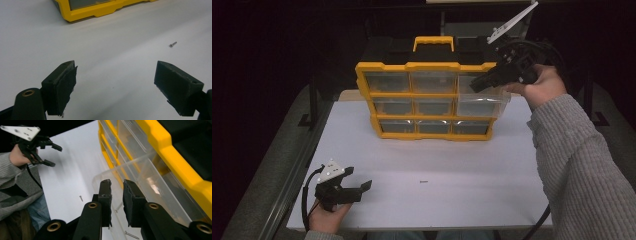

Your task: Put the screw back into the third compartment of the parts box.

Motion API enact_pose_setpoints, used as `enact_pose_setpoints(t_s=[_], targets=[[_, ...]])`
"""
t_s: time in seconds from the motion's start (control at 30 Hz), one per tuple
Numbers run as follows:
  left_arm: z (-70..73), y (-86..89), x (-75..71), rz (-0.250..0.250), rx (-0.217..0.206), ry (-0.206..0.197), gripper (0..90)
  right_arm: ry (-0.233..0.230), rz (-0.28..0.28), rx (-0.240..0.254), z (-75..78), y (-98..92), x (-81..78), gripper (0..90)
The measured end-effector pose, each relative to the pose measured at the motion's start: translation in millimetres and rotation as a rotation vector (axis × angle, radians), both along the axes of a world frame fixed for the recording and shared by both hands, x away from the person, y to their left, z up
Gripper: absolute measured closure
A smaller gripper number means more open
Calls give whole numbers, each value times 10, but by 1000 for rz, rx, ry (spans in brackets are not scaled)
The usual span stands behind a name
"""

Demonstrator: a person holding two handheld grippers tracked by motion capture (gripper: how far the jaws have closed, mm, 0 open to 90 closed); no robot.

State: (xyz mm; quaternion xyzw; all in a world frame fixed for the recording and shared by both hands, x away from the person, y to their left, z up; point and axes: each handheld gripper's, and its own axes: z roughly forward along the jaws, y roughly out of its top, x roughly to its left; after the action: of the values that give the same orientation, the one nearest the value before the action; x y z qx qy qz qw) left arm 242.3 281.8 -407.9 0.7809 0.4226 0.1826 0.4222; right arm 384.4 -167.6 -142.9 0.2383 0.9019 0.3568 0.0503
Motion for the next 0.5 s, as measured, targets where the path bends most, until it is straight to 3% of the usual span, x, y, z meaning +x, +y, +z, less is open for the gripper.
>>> enact_pose_setpoints(t_s=[0.23, 0.27, 0.33, 0.47, 0.5], targets=[[1, 1, 0, -3, 3, -3, 172, -17, 81, 16, -18, 172, -185, 732], [-1, -1, -1, -1, 1, -5, 172, -33, 102, 22, -44, 200, -212, 728], [-1, -2, -1, 0, -2, -1, 172, -21, 130, 32, -112, 270, -275, 721], [4, 8, 4, -9, 16, -9, 172, -13, 185, 8, -319, 421, -348, 708], [-1, -2, 2, -2, -1, -10, 172, -10, 194, 10, -375, 462, -366, 705]])
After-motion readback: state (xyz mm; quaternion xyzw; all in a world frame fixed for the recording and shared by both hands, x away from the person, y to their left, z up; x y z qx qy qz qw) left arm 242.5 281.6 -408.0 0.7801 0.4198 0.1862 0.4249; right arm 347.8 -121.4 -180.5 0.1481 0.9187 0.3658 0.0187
